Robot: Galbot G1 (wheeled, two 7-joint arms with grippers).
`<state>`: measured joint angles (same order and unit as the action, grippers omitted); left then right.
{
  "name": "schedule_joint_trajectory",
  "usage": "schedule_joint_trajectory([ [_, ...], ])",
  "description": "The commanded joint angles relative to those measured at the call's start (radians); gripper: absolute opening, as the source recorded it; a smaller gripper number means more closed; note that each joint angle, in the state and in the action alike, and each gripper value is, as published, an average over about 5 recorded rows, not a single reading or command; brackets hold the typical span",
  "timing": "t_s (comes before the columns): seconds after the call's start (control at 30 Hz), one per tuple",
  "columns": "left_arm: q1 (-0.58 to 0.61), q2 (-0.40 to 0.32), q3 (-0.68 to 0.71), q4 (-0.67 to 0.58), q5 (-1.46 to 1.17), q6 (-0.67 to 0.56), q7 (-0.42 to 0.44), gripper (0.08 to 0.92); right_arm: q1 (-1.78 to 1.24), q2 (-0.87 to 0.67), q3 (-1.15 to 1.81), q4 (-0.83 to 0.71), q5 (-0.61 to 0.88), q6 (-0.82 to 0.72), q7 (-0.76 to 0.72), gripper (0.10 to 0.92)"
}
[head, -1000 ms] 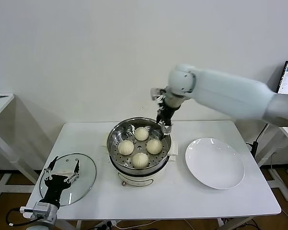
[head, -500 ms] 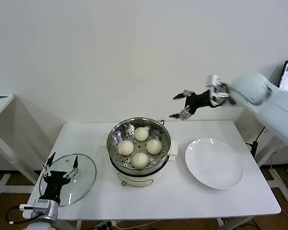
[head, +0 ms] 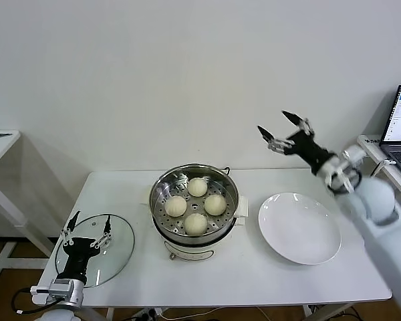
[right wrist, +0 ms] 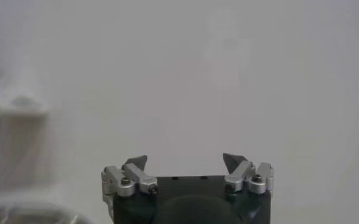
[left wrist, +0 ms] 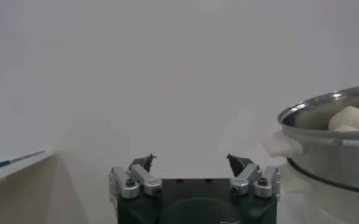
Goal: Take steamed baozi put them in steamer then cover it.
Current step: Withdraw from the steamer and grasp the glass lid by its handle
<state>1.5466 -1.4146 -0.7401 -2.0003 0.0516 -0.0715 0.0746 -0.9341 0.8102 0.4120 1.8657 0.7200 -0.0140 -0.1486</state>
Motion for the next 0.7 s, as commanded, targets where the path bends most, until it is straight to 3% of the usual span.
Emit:
schedule_joint_trajectory([
  [0.03,-0.006,0.001,0.003,0.038,0.048,-0.051,0.005,0.823,-0.619,0.411,0.313,0.154,-0.117,0.291,0.166,0.823],
  [0.27,0.009,0.022,-0.001,0.111,0.372,-0.201,-0.037,0.823,-0.651,0.512,0.253,0.145,-0.163,0.328,0.17,0.823],
  [0.47,0.022,0.052,-0.044,0.258,0.906,-0.376,-0.226,0.823,-0.635,0.525,0.214,0.114,-0.2,0.34,0.174,0.823],
  [0.7,0.012,0.067,-0.105,0.388,1.28,-0.408,-0.403,0.823,-0.614,0.532,0.182,0.083,-0.22,0.347,0.175,0.823],
])
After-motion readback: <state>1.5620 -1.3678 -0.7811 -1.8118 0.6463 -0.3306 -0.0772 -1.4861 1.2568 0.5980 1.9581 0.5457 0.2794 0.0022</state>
